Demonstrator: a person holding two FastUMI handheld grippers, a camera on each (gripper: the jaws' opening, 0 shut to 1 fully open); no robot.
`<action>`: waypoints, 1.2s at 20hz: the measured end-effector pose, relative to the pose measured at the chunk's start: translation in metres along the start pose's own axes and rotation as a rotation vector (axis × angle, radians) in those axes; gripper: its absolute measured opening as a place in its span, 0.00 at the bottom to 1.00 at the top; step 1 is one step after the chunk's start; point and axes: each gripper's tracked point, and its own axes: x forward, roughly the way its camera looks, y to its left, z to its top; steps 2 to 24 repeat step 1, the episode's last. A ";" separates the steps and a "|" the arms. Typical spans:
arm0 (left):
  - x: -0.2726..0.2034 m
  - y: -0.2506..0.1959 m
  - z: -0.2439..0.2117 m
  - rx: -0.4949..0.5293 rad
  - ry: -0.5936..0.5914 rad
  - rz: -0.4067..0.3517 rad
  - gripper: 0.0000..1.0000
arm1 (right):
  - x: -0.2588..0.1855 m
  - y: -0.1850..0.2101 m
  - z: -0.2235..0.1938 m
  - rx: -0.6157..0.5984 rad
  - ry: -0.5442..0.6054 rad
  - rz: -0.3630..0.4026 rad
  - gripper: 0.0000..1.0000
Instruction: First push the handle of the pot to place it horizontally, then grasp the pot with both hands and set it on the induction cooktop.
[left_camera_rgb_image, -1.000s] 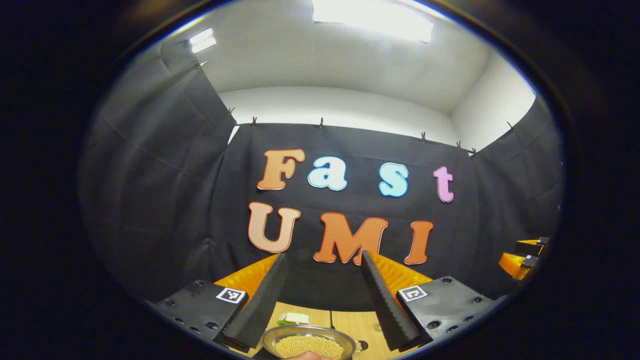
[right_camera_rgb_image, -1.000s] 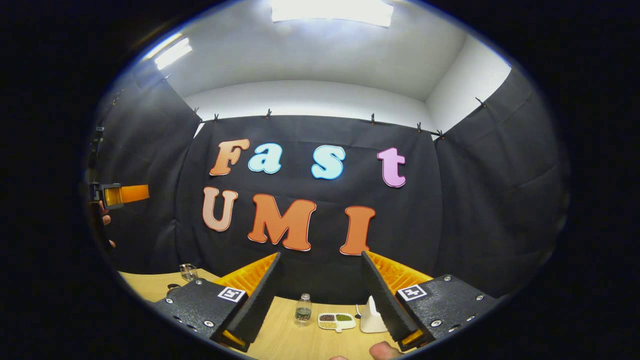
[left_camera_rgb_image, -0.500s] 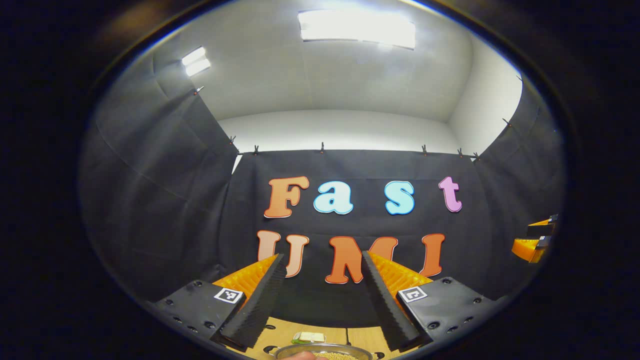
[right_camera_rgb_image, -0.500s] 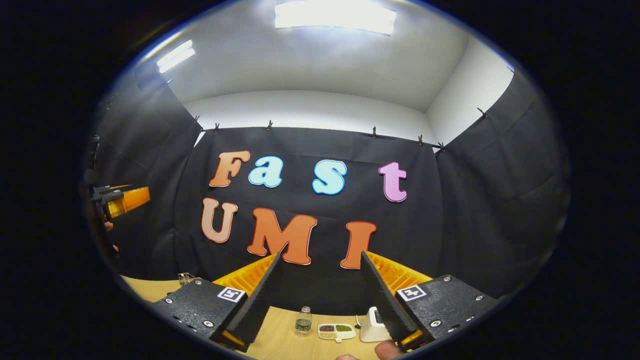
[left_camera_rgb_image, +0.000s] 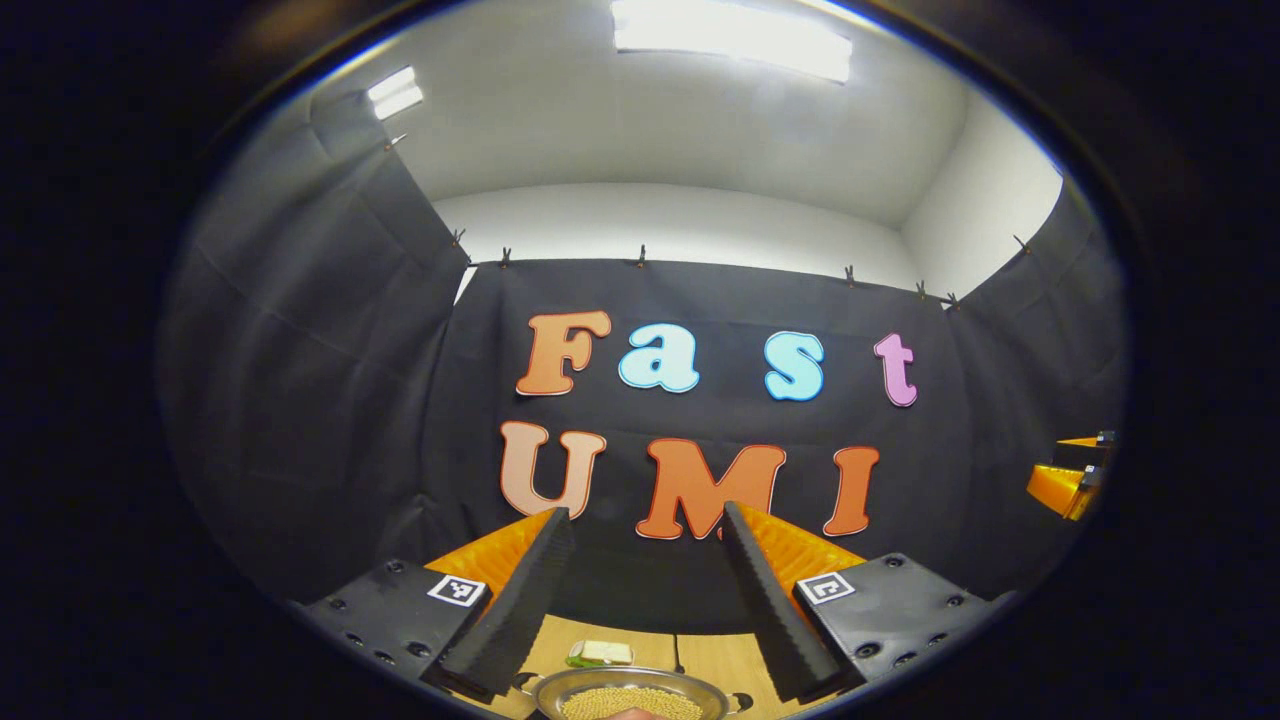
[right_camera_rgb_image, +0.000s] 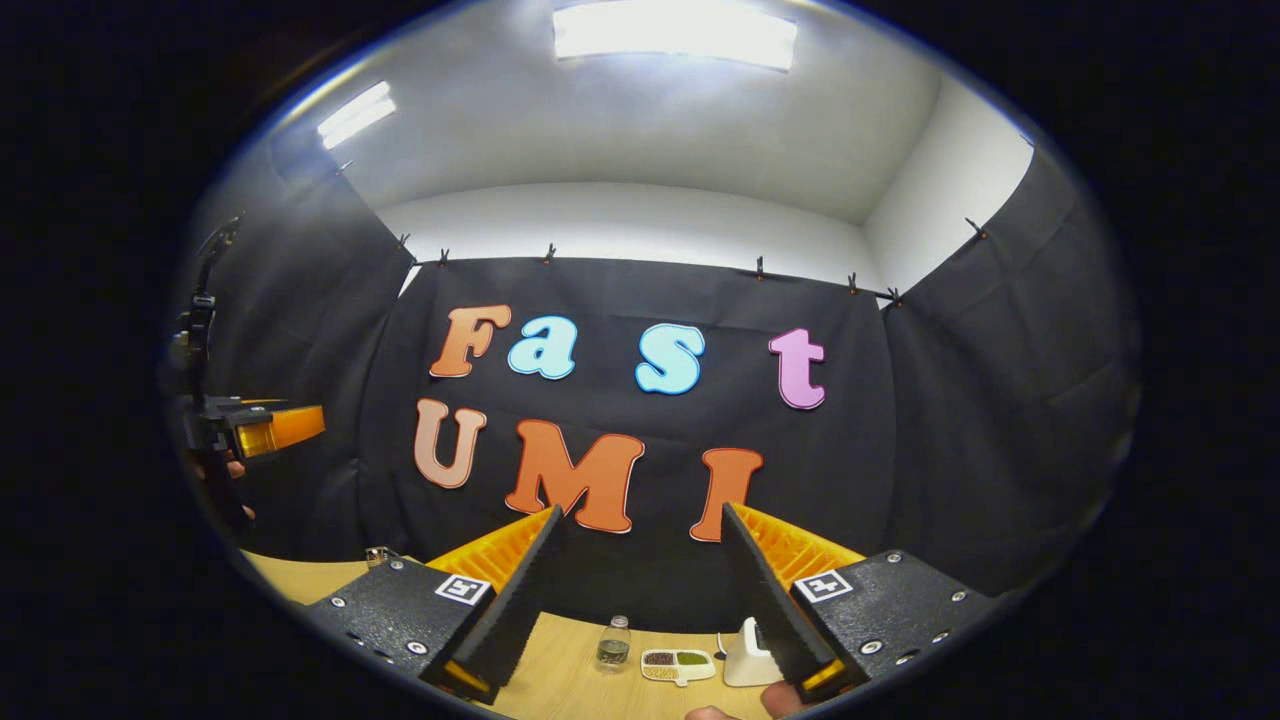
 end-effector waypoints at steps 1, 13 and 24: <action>-0.001 -0.003 -0.003 -0.019 -0.003 -0.002 0.97 | 0.002 -0.002 -0.003 0.004 0.003 -0.002 0.95; -0.001 -0.003 -0.003 -0.019 -0.003 -0.002 0.97 | 0.002 -0.002 -0.003 0.004 0.003 -0.002 0.95; -0.001 -0.003 -0.003 -0.019 -0.003 -0.002 0.97 | 0.002 -0.002 -0.003 0.004 0.003 -0.002 0.95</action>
